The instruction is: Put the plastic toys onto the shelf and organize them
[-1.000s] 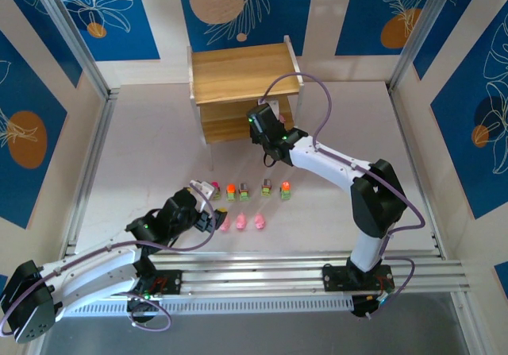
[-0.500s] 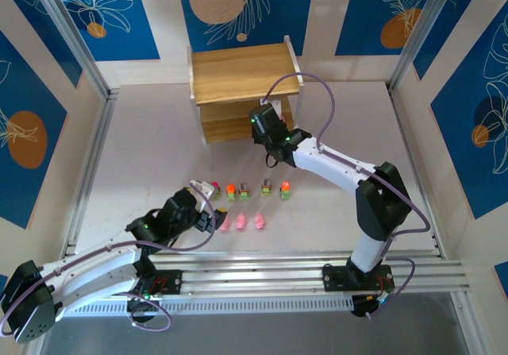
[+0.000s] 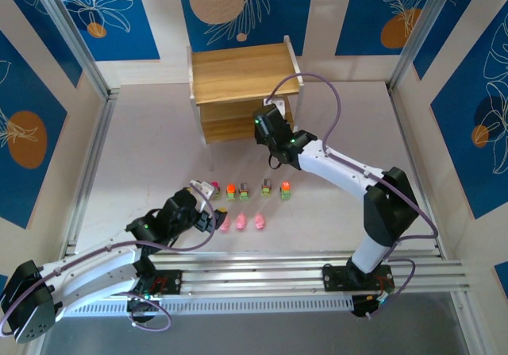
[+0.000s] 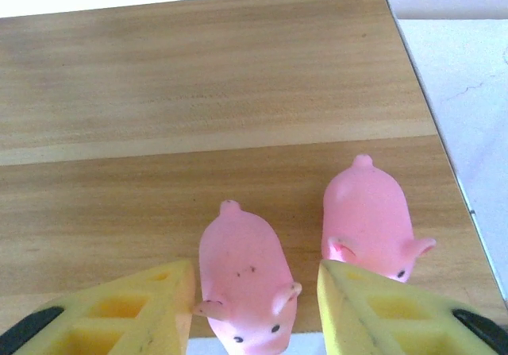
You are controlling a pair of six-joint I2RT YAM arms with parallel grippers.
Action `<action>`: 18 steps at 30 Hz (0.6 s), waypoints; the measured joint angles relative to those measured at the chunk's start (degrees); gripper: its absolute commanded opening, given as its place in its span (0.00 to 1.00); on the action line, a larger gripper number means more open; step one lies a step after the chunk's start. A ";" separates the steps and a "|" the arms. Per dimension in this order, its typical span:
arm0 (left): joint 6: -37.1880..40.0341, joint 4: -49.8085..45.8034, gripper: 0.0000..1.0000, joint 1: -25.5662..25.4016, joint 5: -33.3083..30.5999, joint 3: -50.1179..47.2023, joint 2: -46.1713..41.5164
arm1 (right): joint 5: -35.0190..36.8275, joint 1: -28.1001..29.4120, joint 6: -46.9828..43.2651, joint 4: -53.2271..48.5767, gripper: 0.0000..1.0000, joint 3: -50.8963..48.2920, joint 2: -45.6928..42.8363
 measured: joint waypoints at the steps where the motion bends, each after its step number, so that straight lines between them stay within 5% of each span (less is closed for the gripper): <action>1: 0.02 0.00 0.94 0.00 0.00 0.00 0.00 | 0.00 0.07 0.02 -0.02 0.45 -0.26 -0.37; 18: 0.00 0.00 0.94 0.00 0.00 0.00 0.00 | 0.00 3.80 1.42 -3.02 0.47 -7.13 -10.88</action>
